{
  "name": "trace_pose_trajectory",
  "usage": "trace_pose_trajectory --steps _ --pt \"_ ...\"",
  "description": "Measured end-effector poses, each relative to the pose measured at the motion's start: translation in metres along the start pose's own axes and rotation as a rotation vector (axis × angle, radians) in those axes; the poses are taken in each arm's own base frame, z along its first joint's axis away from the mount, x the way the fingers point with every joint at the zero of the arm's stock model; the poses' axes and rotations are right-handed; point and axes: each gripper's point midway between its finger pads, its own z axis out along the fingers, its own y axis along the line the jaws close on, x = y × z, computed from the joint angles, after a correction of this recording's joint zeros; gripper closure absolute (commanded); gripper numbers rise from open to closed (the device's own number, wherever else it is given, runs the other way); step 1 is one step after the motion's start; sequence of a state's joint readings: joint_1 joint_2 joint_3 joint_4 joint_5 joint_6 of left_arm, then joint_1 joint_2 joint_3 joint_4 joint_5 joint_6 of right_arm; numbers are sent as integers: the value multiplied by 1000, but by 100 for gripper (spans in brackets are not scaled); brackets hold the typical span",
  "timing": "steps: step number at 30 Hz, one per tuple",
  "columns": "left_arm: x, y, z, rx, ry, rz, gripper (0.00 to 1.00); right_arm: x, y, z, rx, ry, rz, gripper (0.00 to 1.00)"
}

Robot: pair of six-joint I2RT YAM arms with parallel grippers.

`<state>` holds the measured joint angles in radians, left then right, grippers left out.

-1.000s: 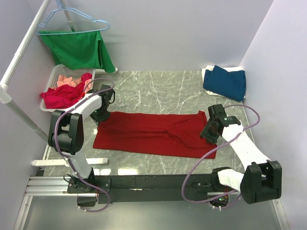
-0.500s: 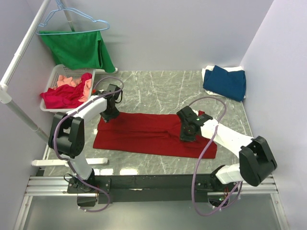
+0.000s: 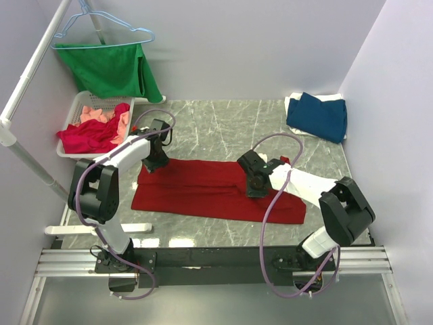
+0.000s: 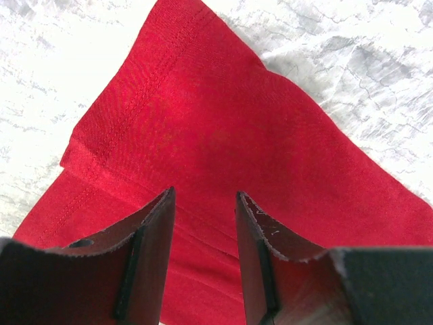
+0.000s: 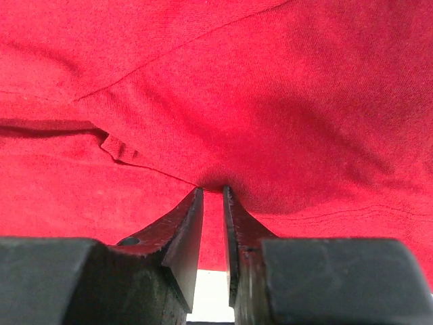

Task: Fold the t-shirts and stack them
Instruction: Fold the tshirt

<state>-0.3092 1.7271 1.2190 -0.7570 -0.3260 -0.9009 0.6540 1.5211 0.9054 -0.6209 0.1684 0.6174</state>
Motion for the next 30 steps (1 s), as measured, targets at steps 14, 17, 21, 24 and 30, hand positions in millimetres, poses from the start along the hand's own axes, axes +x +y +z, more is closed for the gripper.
trace_pose_trajectory --steps 14,17,21,24,30 --pt "0 0 1 1 -1 1 54 2 2 -1 7 -14 -46 77" --pt "0 0 1 2 -1 0 54 5 7 -3 0 -14 -74 77" --pt "1 0 1 2 -1 -2 54 8 10 -3 -4 -16 -91 77" --pt "2 -1 2 5 5 -2 54 8 10 -3 3 -20 -93 77" --pt "5 -2 3 8 13 4 54 5 4 3 45 -31 -105 77"
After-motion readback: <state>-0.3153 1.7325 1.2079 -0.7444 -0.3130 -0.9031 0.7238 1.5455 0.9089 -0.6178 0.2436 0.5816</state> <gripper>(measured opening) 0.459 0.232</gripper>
